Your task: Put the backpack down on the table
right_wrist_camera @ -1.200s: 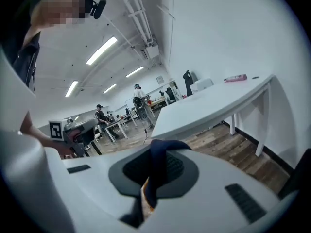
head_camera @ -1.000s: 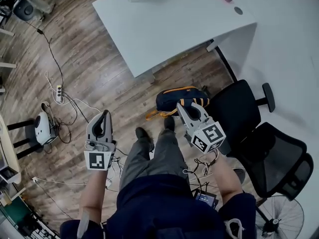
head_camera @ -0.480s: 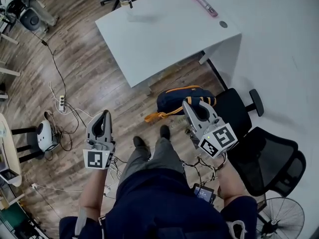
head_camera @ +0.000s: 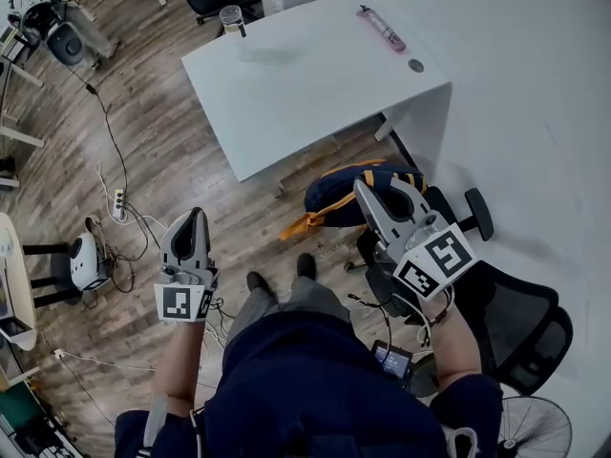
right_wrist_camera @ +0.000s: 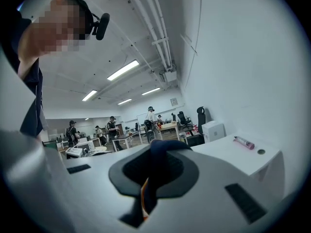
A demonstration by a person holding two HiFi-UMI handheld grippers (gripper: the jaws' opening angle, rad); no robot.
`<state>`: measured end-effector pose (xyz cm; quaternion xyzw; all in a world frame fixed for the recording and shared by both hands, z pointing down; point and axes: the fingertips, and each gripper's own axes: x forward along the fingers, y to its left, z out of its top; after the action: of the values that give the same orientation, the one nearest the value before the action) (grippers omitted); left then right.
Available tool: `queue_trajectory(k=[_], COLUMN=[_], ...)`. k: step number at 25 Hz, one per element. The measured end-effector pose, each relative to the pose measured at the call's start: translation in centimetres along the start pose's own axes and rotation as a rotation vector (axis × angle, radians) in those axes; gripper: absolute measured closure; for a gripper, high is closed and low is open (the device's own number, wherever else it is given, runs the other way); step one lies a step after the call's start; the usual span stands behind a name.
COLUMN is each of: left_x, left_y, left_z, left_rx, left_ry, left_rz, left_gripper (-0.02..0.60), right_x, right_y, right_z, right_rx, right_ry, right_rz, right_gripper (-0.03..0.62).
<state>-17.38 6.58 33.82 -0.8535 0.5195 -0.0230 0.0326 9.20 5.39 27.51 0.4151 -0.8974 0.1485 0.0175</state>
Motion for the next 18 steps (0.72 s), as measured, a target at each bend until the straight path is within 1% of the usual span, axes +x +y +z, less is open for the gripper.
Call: queue_trajectory(k=[2,5,10,12,15,18], left_x=[0.5,-0.2,-1.2,0.1,4.0,7.5], left_y=[0.1,0.3,1.0,1.8,4.1,6.2], left_z=[0.8,1.5,1.1,1.1,2.1,2.9], left_rx=[-0.009,-0.009,-0.004,-0.01,-0.025,-0.035], left_ry=[-0.018,-0.03,-0.057,-0.062,-0.064,-0.066], left_rz=[0.017,0.034,0.03,0.021,0.009,-0.009], left_gripper=[0.578,0.578,0.578,0.578,0.578,0.578], right_x=[0.2,0.2,0.2,0.9,3.4,6.0], right_y=[-0.3,0.3,1.2,0.3,-2.4,-4.5], right_z=[1.7,3.5,4.6,5.5,8.5,11.0], right_rx=[-0.022,-0.051,-0.09,-0.079,-0.055,-0.063], right_ry=[-0.004,-0.011,-0.034,-0.046,-0.062,-0.065], right_rz=[0.016,0.033,0.038,0.03,0.007,-0.015], right_gripper=[0.588,0.588,0.588,0.588,0.588,0.588])
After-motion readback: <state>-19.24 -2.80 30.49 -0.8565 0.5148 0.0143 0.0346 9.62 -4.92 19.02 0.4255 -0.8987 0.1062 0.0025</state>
